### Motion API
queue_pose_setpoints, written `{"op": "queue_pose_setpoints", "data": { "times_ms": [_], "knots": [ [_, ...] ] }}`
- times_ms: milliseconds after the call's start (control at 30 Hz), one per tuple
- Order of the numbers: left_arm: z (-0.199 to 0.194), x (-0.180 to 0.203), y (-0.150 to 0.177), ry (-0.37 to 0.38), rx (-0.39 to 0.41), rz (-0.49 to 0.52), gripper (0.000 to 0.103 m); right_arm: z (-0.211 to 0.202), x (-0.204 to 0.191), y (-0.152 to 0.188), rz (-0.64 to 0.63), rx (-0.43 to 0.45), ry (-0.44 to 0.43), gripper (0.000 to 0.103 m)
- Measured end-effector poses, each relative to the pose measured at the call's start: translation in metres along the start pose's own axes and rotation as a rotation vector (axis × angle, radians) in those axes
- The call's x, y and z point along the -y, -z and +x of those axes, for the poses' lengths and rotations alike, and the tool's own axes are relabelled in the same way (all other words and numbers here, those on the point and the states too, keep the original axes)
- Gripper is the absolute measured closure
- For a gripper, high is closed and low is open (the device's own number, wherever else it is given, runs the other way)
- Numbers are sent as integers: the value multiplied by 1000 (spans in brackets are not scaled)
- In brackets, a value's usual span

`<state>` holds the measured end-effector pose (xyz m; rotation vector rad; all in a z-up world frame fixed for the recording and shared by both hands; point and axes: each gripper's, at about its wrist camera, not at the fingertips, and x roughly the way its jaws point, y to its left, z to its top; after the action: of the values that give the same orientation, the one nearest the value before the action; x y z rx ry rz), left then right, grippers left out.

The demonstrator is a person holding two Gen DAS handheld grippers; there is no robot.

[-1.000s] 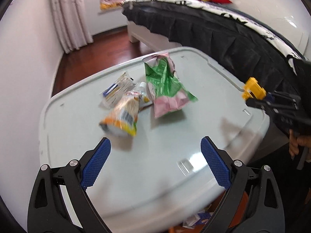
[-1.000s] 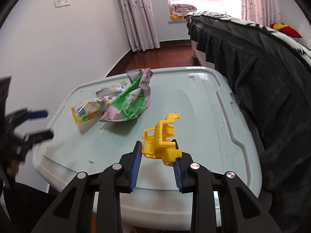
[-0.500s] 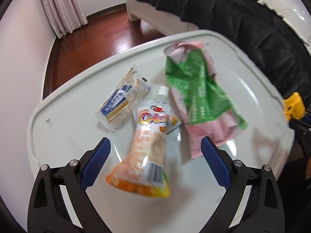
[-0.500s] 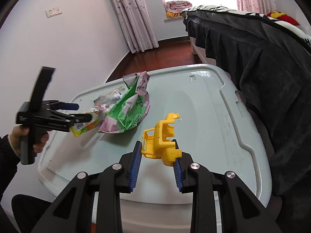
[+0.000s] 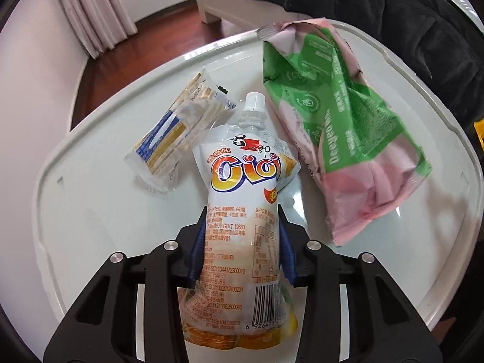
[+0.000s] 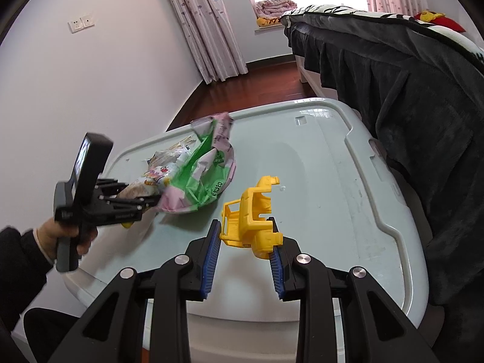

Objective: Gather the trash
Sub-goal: 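Grasp the Cici jelly pouch with the left tool while the right tool holds the yellow piece, then carry both items over the orange bucket and open both tools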

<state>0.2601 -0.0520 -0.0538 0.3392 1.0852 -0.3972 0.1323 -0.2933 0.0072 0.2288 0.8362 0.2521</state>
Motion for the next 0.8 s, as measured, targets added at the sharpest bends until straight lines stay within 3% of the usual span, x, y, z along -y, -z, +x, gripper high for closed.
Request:
{"op": "queue_pose_setpoints", "data": {
  "times_ms": [433, 800],
  "knots": [
    [-44, 10, 49, -171, 139, -243, 65, 1, -2, 1, 2, -6, 10, 73],
    [-70, 22, 54, -200, 175, -309, 65, 1, -12, 6, -20, -1, 27, 73]
  ]
}}
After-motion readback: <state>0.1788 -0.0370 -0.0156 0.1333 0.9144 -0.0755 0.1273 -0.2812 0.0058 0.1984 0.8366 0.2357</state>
